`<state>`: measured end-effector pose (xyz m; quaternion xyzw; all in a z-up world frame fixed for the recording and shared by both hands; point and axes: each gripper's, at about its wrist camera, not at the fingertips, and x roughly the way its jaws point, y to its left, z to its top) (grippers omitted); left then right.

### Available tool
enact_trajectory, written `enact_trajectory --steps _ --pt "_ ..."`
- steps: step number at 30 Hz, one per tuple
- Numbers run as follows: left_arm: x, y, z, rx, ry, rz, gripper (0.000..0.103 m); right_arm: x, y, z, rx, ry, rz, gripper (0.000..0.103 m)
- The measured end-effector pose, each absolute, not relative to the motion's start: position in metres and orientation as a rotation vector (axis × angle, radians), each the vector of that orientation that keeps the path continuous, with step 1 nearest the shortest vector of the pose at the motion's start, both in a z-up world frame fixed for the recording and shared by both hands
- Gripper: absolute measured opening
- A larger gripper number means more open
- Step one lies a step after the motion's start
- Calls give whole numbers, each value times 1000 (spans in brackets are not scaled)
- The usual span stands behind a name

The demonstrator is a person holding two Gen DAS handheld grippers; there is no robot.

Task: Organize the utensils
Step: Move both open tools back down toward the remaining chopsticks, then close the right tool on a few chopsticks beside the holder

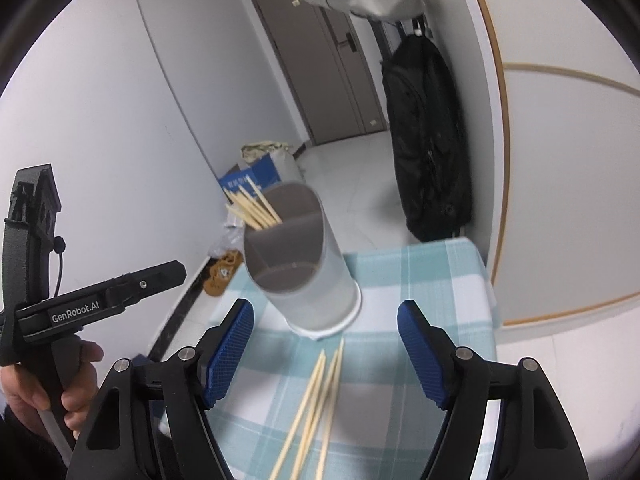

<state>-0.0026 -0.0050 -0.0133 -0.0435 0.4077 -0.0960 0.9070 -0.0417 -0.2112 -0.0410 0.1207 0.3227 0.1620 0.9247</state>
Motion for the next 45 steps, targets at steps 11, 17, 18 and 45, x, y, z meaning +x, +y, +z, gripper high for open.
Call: enact_trajectory --steps 11,17,18,45 --pt "5 -1 -62 -125 933 -202 63 -32 -206 -95 199 823 316 59" --pt "12 9 -77 -127 957 -178 63 -19 -191 -121 122 927 318 49" --pt "14 11 -78 -139 960 -179 63 -16 -188 -126 113 945 322 47" --pt "24 67 -76 -248 962 -71 76 39 -113 -173 -239 1171 276 27"
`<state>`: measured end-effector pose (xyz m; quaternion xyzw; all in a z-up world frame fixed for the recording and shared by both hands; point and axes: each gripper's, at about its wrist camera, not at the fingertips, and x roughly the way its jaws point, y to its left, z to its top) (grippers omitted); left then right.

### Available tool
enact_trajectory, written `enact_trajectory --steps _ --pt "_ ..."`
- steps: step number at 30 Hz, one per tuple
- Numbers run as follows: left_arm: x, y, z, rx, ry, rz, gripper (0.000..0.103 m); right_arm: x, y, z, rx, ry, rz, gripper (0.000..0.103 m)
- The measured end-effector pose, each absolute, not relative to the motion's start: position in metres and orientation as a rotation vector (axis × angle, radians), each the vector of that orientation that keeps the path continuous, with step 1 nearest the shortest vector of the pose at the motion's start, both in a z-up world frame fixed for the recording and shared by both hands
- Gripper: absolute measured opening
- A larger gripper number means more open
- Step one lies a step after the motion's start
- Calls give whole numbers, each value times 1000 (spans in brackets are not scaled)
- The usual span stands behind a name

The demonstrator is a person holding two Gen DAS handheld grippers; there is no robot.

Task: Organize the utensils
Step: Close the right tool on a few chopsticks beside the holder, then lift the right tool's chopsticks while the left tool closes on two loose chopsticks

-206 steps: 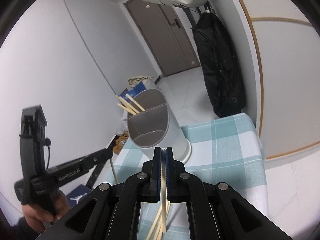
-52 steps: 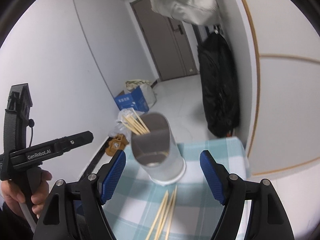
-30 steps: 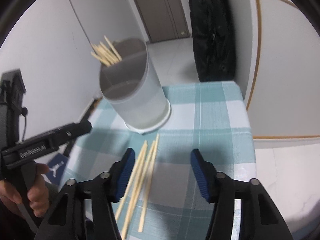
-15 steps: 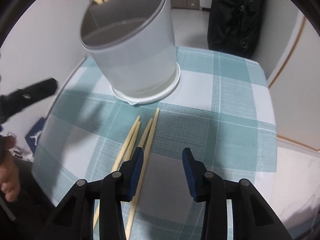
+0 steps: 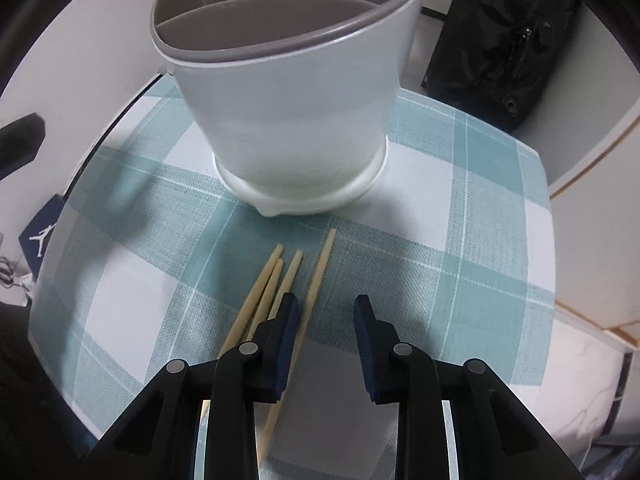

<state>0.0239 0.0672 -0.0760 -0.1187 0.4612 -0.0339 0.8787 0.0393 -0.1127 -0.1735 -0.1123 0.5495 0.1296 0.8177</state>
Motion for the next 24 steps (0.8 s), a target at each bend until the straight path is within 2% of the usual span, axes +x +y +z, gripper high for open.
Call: enact_trajectory --steps 13,14,15,16,24 --pt "27 74 -85 -238 1012 -55 76 47 -111 -176 -162 1085 260 26" --pt "27 73 -87 -233 1023 -50 76 46 -110 -175 -168 1080 257 24" --pt "28 73 -89 -233 1041 -43 76 45 -110 -175 -170 1074 256 12" --pt "29 72 -92 -237 1055 -36 76 44 -108 -176 -171 1073 251 6" --pt "23 48 -104 -187 1128 -99 76 28 -133 -161 -22 1024 276 4"
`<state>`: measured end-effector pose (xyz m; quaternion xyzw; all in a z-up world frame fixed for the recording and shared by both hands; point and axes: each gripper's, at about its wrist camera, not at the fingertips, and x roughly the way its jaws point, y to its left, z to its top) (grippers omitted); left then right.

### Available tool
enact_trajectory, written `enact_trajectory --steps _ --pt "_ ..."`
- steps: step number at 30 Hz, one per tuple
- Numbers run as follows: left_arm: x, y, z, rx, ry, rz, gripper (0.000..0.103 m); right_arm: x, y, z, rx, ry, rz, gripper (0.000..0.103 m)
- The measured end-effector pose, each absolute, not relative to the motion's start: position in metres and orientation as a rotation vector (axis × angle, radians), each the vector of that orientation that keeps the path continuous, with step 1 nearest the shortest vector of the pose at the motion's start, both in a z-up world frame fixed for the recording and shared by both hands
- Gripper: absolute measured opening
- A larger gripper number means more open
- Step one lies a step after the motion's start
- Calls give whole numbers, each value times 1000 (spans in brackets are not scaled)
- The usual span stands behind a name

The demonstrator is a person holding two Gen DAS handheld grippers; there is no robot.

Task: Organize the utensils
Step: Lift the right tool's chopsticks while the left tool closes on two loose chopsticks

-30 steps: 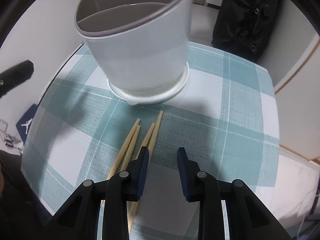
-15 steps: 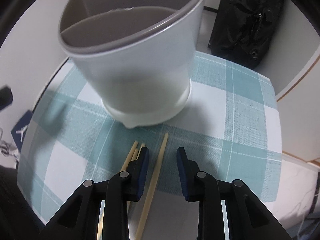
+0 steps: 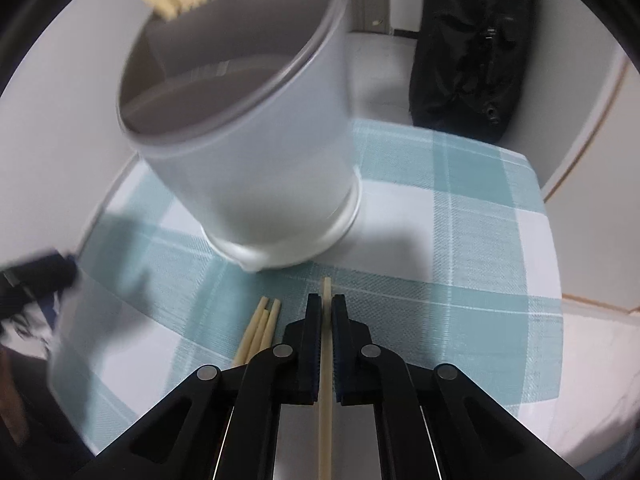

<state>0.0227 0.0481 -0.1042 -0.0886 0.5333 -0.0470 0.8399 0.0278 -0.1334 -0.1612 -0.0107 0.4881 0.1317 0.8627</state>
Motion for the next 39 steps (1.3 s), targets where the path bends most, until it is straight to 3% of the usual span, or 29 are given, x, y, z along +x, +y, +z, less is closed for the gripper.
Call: enact_trajectory --steps 11,23,39 --pt "9 -9 -128 -90 1234 -260 76 14 -194 -123 406 902 332 4" --pt "-7 -38 -140 122 1270 -210 76 10 -243 -94 518 791 331 4" --pt "22 -47 -143 160 1263 -113 76 1 -260 -86 527 749 324 4"
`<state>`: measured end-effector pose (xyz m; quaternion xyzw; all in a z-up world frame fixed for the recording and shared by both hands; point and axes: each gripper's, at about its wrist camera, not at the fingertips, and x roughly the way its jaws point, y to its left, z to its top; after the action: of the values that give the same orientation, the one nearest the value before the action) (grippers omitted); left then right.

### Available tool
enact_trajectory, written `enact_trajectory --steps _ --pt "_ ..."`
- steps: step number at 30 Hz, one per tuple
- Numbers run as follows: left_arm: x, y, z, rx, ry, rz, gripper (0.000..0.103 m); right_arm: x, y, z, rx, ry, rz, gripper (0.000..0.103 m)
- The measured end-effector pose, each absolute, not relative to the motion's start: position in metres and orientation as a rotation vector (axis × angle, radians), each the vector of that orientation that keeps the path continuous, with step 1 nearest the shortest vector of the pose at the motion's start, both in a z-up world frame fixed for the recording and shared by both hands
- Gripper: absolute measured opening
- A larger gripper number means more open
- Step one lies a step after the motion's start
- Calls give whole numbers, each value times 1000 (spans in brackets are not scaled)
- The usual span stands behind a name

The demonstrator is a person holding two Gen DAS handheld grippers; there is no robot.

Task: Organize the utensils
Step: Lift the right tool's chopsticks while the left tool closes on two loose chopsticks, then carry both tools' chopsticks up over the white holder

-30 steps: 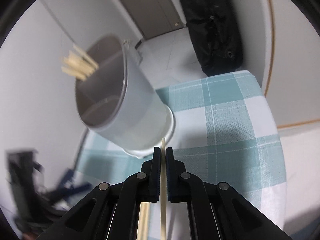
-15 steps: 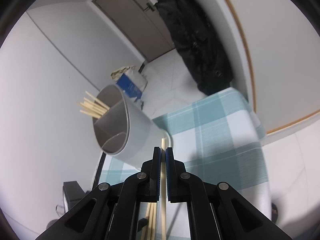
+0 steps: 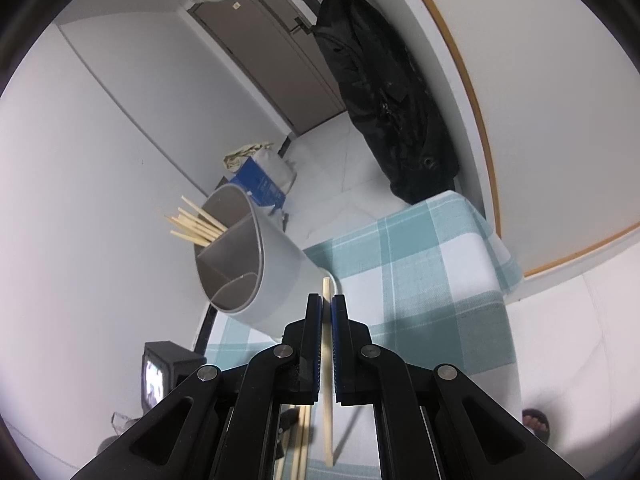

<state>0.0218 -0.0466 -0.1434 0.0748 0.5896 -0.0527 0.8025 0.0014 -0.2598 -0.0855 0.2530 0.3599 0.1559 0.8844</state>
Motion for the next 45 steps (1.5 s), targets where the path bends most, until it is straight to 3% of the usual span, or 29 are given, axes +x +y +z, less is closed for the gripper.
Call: enact_trajectory --steps 4,7,9,15,17,19,21,25,30,45 --pt "27 -57 -143 200 1246 -95 75 6 -266 -86 556 758 316 4" --pt "32 -64 -142 215 1243 -93 66 9 -273 -86 582 771 303 4" --pt "35 -67 -141 199 1253 -105 49 9 -278 -85 595 771 300 4" --pt "37 -80 -141 238 1234 -108 29 12 -287 -85 610 771 293 4" --pt "36 -79 -143 208 1220 -87 28 12 -287 -85 611 771 296 4" --pt "36 -81 -143 180 1213 -82 19 12 -287 -84 610 767 298 4" --pt "33 -85 -145 169 1210 -103 4 11 -285 -84 603 766 301 4" --pt "28 -93 -147 239 1194 -101 1 10 -282 -85 593 771 300 4" --pt "32 -76 -140 123 1218 -114 1 4 -281 -85 581 766 288 4" --pt "4 -38 -37 -70 871 -168 1 -40 -243 -67 429 609 335 4"
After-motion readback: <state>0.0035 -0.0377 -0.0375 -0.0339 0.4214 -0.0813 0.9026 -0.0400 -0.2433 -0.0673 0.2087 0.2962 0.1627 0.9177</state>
